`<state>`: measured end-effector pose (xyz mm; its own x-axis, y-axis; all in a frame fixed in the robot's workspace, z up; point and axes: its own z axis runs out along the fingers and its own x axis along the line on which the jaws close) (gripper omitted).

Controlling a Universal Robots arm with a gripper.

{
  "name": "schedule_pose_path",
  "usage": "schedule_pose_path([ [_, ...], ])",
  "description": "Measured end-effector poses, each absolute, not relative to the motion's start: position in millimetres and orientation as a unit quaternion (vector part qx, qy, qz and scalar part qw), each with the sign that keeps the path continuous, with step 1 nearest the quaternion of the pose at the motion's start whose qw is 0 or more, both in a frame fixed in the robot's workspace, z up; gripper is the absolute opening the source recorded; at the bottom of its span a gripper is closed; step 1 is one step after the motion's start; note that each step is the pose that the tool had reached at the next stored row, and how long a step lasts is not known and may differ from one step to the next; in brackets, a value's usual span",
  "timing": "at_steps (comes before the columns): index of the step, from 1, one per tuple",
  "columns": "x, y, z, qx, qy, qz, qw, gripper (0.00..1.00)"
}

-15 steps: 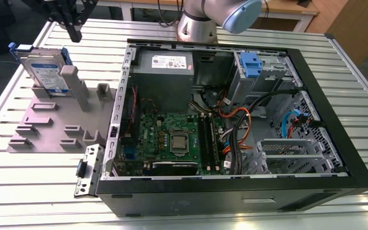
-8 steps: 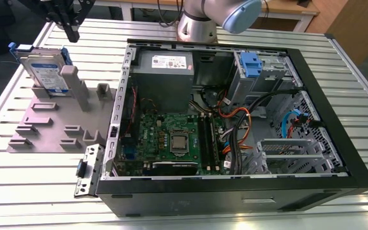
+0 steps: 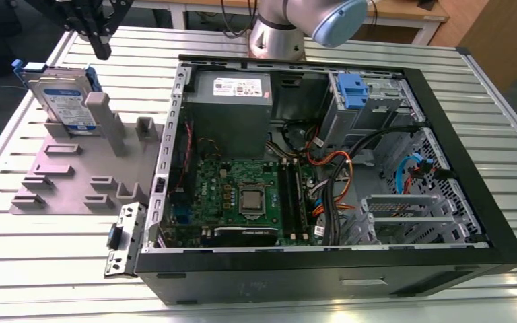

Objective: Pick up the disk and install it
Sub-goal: 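Reach for the disk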

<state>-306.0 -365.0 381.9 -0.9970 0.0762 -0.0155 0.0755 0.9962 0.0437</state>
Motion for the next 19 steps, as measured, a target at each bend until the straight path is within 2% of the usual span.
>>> schedule_pose_path([
  [19,-326.4,-360.1,380.5,0.038,0.999,0.022,0.009,0.11],
])
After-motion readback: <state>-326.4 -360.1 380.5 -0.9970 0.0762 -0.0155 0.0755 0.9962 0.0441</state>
